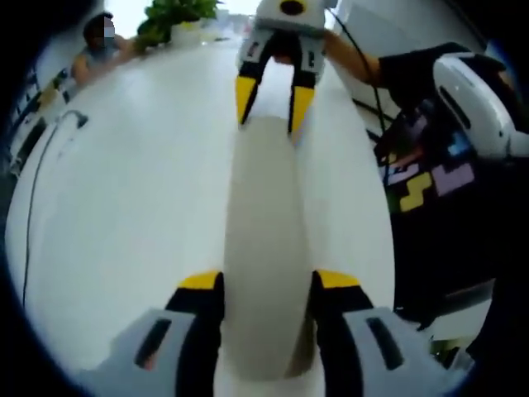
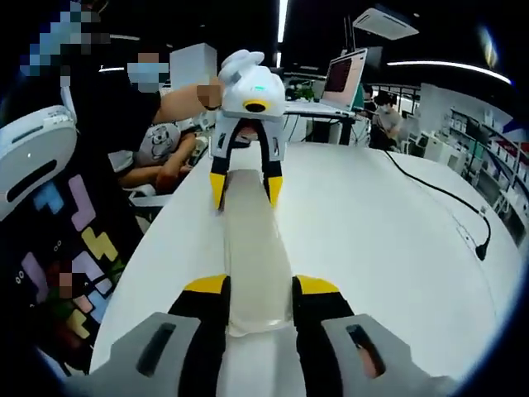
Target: Arrange the utensils inside the cutlery case until each visible utensil rests in its matching compartment.
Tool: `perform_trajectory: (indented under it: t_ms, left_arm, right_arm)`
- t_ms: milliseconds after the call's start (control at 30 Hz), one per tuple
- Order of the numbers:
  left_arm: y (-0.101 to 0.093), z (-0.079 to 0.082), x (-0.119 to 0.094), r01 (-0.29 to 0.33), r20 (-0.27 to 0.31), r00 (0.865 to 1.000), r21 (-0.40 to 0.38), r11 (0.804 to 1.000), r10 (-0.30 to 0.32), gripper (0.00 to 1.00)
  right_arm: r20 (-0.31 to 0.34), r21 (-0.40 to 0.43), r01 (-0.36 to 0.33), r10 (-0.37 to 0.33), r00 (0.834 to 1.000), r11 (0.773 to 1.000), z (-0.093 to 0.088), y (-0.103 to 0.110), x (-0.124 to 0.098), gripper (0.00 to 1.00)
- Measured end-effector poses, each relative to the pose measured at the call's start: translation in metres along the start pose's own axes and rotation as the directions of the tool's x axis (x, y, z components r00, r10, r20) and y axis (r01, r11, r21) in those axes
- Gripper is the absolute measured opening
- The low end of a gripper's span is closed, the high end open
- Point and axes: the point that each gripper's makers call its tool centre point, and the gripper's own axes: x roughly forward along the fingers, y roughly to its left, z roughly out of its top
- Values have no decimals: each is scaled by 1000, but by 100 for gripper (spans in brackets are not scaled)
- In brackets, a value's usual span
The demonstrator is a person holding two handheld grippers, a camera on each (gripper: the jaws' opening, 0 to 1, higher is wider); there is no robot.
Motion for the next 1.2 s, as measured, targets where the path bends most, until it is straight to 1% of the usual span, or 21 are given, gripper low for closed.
perform_trajectory:
  t_ms: [100, 133, 167, 300, 333, 400, 433, 500, 533, 667, 767, 800, 900, 967, 1033, 1100, 1200]
  left_arm:
    - [0, 0, 0, 1, -3, 1000, -8, 1000, -1, 45]
    - [0, 0, 0, 1, -3, 1000, -7, 1000, -1, 45]
    - [0, 0, 0, 0, -2, 1000, -6, 1000, 0, 45]
    - [0, 0, 0, -1, -9, 1000, -2, 1000, 1, 45]
    - [0, 0, 0, -1, -11, 1000, 0, 1000, 1, 45]
    - [0, 0, 0, -1, -10, 1000, -1, 1000, 1, 45]
    - [0, 1, 0, -2, -10, 1000, -2, 1000, 2, 45]
    - [1, 1, 1, -3, -12, 1000, 1, 1000, 3, 45]
    - [1, 1, 1, -2, -17, 1000, 7, 1000, 2, 45]
    - [2, 1, 2, 1, -32, 999, 32, 999, 0, 45]
    - [4, 2, 1, 5, -25, 1000, 41, 999, -4, 45]
    - [5, 2, 2, 5, -20, 1000, 41, 999, -4, 45]
    - [5, 2, 2, 1, -7, 1000, 43, 999, -1, 45]
    - [5, 2, 2, -4, -2, 1000, 45, 999, 4, 46]
    - [6, 2, 1, -13, 3, 1000, 26, 1000, 13, 46]
    - [7, 0, -5, -27, 2, 1000, 19, 999, 27, 45]
    - [8, 1, -21, -60, 24, 998, -7, 998, 60, 44]
  right_arm:
    - [-26, -5, -7, 7, 1000, 1000, -3, 2, -2, 27]
    - [-46, 3, -14, 14, 999, 1000, -5, 3, -1, 28]
    - [-44, 1, -14, 14, 999, 1000, -4, 3, -1, 28]
    - [-126, -6, -14, 13, 992, 1000, -6, 3, -2, 29]
    - [-163, 6, -22, 22, 986, 1000, -9, 4, -4, 28]
    - [-220, -8, -28, 25, 975, 1000, -9, 3, -4, 28]
    - [-272, -6, -24, 22, 962, 1000, -10, 3, -5, 28]
    - [-343, -10, -24, 19, 939, 1000, -10, 3, -4, 28]
    - [-365, -6, -26, 22, 931, 1000, -10, 3, -4, 28]
    - [-468, 9, -39, 38, 883, 999, -11, 3, -3, 28]
    - [-511, 9, -46, 44, 859, 999, -11, 3, -1, 28]
    - [-528, 13, -43, 44, 848, 999, -11, 3, -1, 28]
    - [-556, 15, -41, 43, 830, 999, -12, 3, 0, 29]
    - [-563, 24, -39, 46, 826, 999, -13, 2, -1, 29]
    - [-564, 26, -45, 52, 824, 999, -13, 1, -1, 29]
    - [-564, 34, -41, 53, 824, 999, -13, 2, -1, 29]
    - [-578, 24, -38, 45, 815, 999, -13, 3, 0, 29]
